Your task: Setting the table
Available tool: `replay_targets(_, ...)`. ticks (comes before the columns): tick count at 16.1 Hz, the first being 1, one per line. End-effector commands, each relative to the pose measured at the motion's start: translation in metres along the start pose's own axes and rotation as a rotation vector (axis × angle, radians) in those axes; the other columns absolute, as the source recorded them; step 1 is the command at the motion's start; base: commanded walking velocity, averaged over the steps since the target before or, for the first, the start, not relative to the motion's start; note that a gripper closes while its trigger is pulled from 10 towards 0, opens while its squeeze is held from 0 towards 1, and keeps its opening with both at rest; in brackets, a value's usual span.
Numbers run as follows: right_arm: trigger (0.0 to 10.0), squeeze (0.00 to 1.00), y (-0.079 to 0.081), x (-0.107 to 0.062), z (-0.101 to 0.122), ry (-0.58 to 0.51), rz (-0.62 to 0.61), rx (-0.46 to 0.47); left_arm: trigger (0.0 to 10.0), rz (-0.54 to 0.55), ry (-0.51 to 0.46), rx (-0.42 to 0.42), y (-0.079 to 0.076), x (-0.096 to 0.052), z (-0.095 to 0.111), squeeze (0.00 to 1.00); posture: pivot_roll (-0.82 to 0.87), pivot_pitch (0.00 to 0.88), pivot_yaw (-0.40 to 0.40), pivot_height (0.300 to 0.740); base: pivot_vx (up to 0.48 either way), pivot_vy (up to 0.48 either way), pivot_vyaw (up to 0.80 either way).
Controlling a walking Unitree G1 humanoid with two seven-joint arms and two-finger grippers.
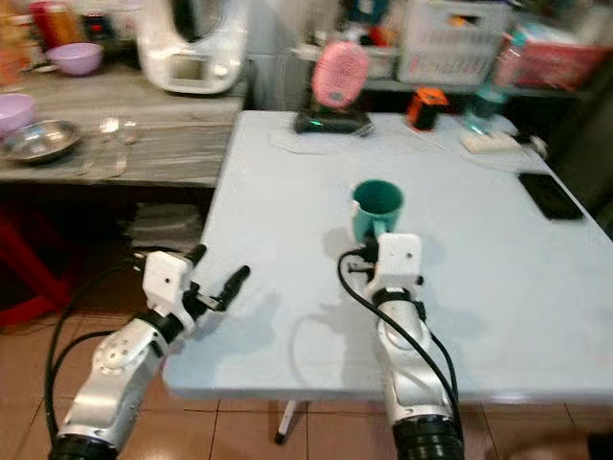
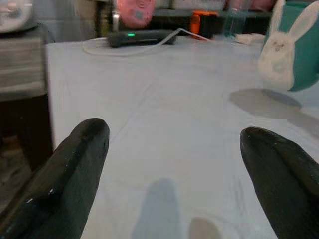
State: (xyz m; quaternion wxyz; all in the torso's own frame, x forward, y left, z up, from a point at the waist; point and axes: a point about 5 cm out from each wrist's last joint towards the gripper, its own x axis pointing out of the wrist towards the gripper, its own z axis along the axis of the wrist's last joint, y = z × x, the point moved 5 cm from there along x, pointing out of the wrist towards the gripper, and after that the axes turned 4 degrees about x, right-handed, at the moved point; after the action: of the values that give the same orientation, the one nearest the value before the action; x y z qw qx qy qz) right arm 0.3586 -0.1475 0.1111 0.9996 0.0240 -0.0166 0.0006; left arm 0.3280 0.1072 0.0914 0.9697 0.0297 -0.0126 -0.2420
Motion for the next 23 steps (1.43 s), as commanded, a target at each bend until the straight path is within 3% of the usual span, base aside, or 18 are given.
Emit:
replay_targets(1,10.0,0.00,-0.012,-0.001,0.007,-0.016,-0.029,-0.009,10.0,-0.033,-0.010,0.003,-0.009,0.006,0.004,0.00,-0.02,0.015,-0.013,0.740,0.000,0.416,-0.80)
replay_targets(8,10.0,0.00,-0.007,0.000,0.012,-0.024,-0.019,0.000,10.0,-0.031,-0.005,0.012,-0.007,0.005,0.003,0.00,-0.02,0.010,-0.008,0.740,0.000,0.423,-0.74)
replay_targets(13,10.0,0.00,-0.002,0.000,0.017,-0.048,0.006,-0.008,10.0,-0.030,-0.006,0.019,-0.005,0.006,0.003,0.00,-0.01,0.004,-0.007,0.740,0.000,0.425,0.00)
replay_targets(23,10.0,0.00,0.002,0.000,0.019,-0.055,0.036,-0.004,10.0,-0.028,-0.008,0.022,-0.005,0.007,0.003,0.00,-0.01,0.006,-0.009,0.740,0.000,0.428,0.70)
